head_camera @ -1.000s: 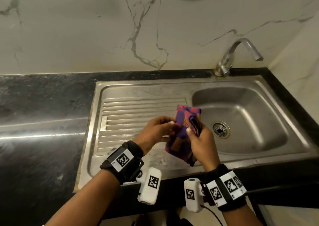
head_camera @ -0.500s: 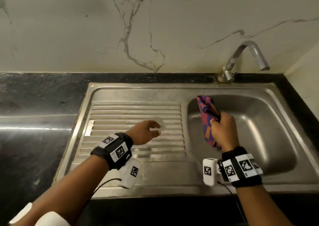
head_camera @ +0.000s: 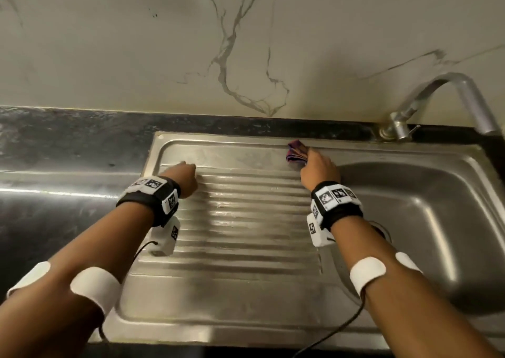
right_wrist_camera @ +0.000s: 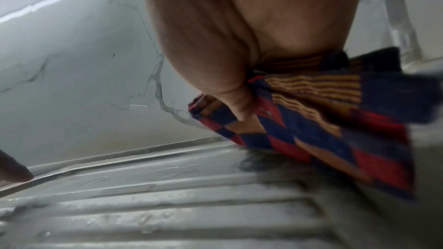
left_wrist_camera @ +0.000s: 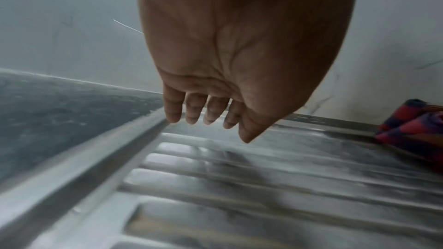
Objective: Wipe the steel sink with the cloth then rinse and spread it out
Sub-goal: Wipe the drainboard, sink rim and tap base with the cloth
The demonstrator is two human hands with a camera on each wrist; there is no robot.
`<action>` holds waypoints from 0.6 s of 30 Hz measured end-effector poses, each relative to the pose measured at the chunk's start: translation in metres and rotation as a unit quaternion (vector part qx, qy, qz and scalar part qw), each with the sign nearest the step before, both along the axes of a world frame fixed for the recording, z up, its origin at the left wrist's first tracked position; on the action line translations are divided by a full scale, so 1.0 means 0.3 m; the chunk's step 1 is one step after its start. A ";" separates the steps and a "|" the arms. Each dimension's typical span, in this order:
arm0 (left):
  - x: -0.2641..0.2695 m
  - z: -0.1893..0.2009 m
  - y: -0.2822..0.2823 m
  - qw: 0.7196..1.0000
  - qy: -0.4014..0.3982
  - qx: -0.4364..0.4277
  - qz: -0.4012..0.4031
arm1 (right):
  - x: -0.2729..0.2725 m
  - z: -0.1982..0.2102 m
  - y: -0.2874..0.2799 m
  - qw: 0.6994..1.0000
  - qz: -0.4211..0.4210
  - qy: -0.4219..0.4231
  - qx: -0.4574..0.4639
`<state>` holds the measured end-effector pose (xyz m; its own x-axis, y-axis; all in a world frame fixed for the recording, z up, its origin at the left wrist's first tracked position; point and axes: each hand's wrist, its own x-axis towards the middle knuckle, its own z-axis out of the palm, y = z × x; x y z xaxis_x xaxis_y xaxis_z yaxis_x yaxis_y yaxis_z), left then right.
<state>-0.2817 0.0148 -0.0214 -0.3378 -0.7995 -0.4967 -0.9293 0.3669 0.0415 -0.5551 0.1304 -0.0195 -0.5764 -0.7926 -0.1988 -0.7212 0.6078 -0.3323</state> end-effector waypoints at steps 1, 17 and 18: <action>0.029 -0.003 -0.037 1.000 -0.011 -0.004 0.002 | 0.024 -0.022 -0.034 1.000 -0.005 -0.014 0.024; 0.277 -0.061 -0.262 0.999 0.009 -0.032 -0.036 | 0.466 -0.144 -0.201 0.965 0.244 -0.010 0.096; 0.280 -0.063 -0.262 0.999 0.010 -0.035 -0.035 | 0.453 -0.136 -0.186 0.962 0.254 -0.024 0.096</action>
